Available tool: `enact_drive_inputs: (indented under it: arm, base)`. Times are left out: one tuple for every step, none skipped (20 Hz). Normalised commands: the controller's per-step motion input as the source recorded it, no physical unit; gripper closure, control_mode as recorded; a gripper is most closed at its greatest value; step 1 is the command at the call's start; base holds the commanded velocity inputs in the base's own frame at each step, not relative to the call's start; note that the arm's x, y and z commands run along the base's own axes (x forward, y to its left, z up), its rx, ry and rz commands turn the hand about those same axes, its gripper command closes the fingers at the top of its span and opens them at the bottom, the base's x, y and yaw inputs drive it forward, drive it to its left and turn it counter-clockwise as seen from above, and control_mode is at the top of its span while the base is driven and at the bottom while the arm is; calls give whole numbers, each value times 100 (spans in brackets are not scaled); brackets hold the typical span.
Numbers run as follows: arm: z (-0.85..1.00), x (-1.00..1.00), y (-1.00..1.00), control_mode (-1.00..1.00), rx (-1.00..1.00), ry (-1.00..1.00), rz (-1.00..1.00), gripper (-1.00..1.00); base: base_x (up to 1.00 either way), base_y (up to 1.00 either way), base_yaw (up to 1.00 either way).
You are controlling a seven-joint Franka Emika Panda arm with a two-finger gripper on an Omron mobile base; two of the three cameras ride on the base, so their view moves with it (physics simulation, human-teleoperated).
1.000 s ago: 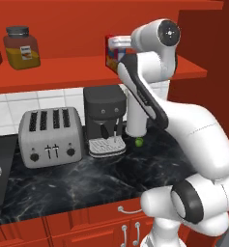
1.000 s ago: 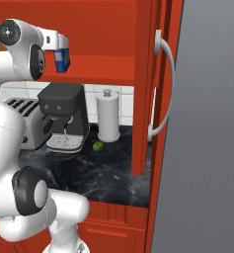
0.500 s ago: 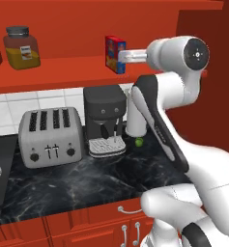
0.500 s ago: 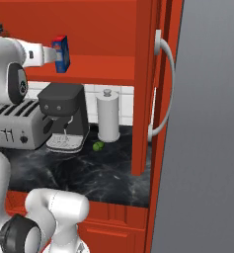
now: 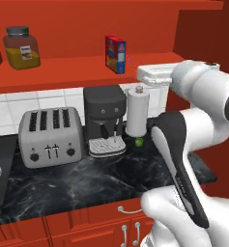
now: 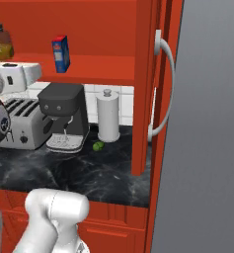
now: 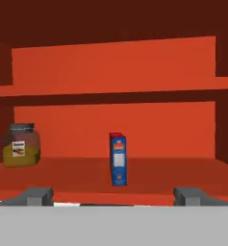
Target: Pick the honey bottle and boxed food from the counter and place them in the cabinets closest to them.
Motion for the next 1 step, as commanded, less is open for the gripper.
enact_drive_inputs:
  arm:
    - [0, -100, -12, -100, 8, -29, 0, -100]
  base:
    - [0, 0, 0]
